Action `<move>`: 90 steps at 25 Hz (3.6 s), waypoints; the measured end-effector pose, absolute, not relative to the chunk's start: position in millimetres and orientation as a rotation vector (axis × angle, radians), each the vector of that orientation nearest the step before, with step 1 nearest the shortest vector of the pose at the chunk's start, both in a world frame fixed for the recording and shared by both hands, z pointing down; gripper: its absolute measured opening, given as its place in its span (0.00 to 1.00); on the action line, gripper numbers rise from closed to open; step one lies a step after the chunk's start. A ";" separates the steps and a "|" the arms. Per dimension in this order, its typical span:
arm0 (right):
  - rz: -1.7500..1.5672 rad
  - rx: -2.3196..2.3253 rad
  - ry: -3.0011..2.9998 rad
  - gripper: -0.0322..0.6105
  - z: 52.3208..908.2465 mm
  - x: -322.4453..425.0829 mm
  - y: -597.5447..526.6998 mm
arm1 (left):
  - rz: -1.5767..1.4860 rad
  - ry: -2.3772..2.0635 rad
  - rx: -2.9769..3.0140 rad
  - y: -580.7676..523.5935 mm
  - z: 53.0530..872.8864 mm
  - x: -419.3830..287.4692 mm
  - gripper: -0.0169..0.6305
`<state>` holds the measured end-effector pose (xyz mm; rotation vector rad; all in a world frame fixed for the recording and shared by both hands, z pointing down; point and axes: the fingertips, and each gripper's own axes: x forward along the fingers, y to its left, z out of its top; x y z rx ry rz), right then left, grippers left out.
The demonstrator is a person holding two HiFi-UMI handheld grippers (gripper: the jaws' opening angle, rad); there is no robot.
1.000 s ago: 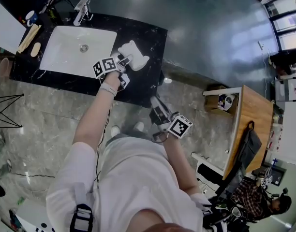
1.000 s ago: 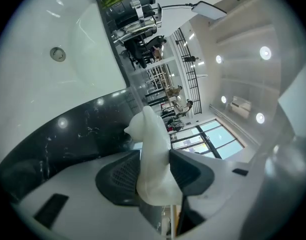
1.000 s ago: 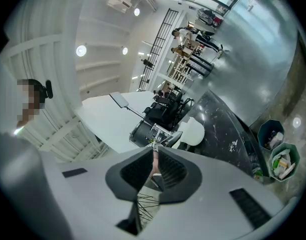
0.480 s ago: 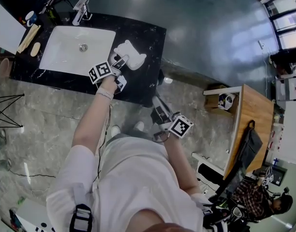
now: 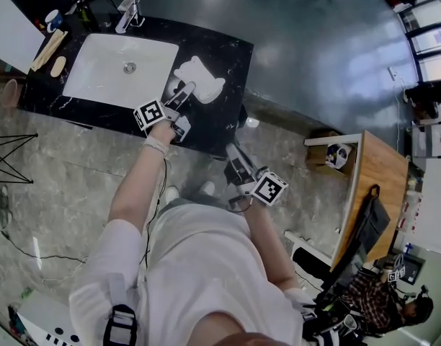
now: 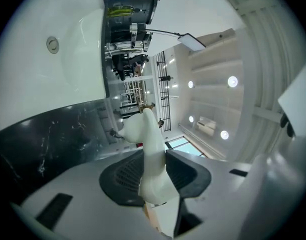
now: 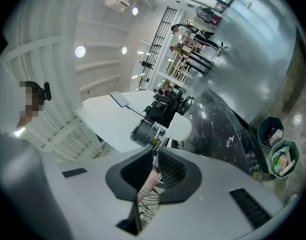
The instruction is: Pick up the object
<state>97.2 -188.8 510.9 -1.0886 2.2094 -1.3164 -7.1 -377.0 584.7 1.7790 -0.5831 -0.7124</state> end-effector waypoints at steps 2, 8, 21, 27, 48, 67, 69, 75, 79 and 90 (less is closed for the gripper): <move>-1.321 -1.083 2.210 0.09 511.4 96.4 -188.1 | -0.717 -0.573 1.785 -375.1 585.1 -5.5 0.23; -1.319 -1.083 2.218 0.09 511.9 97.2 -187.6 | -0.667 -0.608 1.732 -367.3 611.9 -4.4 0.16; -1.314 -1.092 2.205 0.09 513.1 102.8 -186.8 | -0.624 -0.644 1.695 -371.1 616.8 -2.8 0.17; -1.314 -1.091 2.196 0.09 511.6 105.2 -187.4 | -0.520 -0.684 1.680 -374.7 615.7 4.2 0.17; -1.549 -1.434 2.271 0.44 581.1 113.1 -356.0 | -0.480 -0.763 1.582 -373.3 637.4 -0.9 0.13; -1.768 -1.603 2.125 0.51 636.6 90.5 -409.4 | -0.472 -0.789 1.573 -374.0 640.5 -4.6 0.10; -1.794 -1.586 2.136 0.52 638.3 88.1 -410.9 | -0.466 -0.786 1.581 -373.8 640.5 -3.7 0.10; -1.820 -1.574 2.071 0.52 643.1 87.0 -414.3 | -0.462 -0.792 1.588 -373.1 641.7 -3.8 0.10; -1.798 -1.563 2.121 0.52 641.4 86.3 -412.1 | -0.545 -0.770 1.579 -374.0 636.1 -9.2 0.11; -1.898 -1.343 2.172 0.50 639.7 65.8 -386.9 | -0.545 -0.772 1.687 -382.5 617.0 1.4 0.41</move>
